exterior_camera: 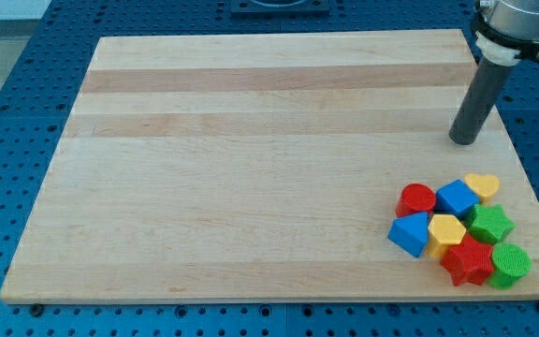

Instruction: Place the arm bottom right

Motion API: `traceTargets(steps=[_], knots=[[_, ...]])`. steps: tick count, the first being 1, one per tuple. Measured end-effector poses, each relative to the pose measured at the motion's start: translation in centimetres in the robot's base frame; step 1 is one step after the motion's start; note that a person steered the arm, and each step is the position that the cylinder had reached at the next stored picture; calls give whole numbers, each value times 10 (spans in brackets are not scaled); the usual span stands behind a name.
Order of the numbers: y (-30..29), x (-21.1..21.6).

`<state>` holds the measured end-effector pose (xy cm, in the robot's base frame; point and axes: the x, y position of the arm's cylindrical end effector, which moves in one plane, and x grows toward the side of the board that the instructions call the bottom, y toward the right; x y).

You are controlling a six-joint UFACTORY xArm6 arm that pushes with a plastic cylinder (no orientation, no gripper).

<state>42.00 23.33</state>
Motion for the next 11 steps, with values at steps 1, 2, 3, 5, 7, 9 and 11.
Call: traceTargets(steps=[1, 2, 3, 5, 7, 9, 11], knots=[[0, 0], [0, -4], [0, -11], [47, 36], [47, 156], [47, 156], [41, 197]])
